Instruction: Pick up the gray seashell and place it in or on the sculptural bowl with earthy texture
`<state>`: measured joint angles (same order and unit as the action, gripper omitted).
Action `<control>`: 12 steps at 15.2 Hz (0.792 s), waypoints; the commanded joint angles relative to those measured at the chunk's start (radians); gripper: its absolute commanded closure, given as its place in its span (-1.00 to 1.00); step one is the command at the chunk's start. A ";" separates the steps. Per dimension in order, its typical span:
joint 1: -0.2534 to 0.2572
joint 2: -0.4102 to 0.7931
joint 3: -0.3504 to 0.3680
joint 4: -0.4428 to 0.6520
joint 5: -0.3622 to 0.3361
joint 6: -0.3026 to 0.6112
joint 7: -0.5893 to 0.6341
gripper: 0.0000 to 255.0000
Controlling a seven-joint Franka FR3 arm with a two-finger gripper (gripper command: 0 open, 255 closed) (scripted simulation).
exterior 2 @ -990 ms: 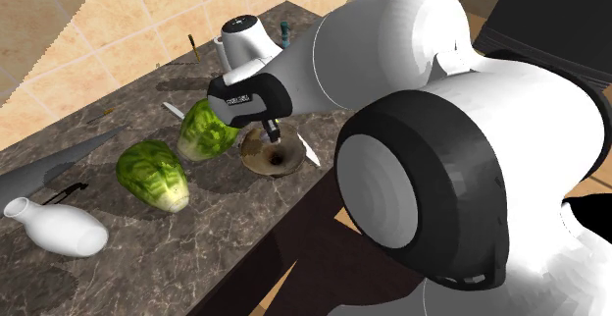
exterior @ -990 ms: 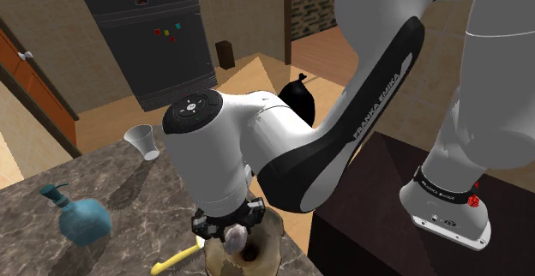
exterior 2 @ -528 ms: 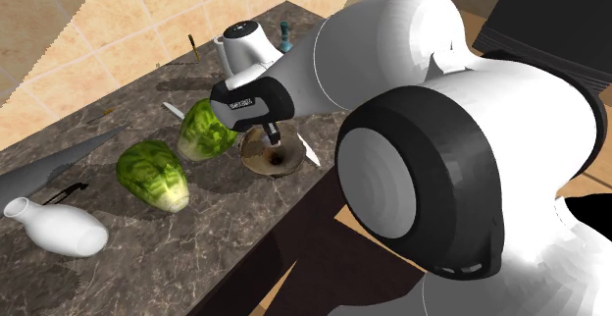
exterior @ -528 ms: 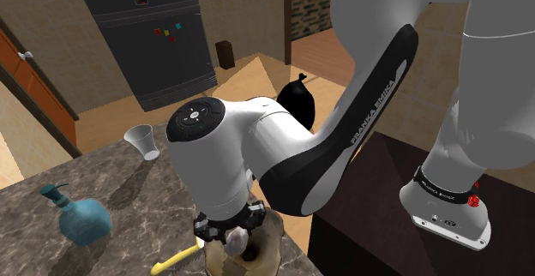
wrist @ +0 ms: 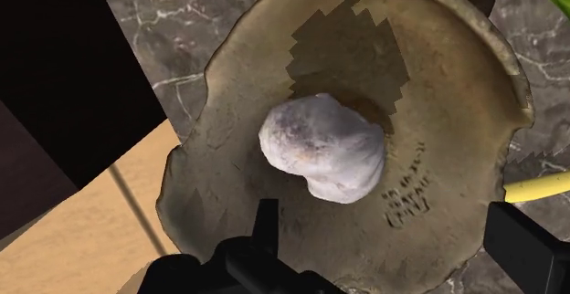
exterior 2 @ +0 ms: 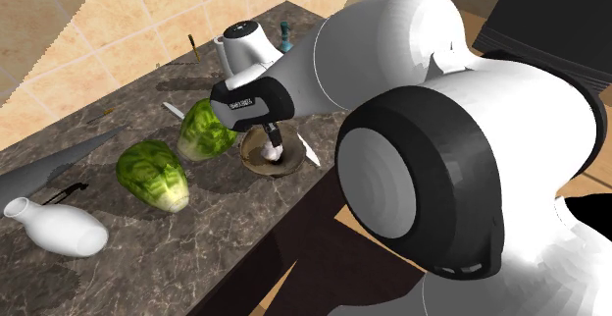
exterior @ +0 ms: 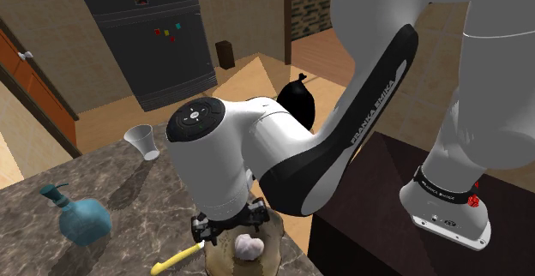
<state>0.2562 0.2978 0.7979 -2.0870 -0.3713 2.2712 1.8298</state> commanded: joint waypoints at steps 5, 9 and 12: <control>-0.035 -0.090 0.046 0.039 0.098 -0.096 -0.064 -1.00; -0.035 -0.090 0.045 0.039 0.098 -0.096 -0.065 -1.00; -0.035 -0.090 0.045 0.039 0.098 -0.096 -0.065 -1.00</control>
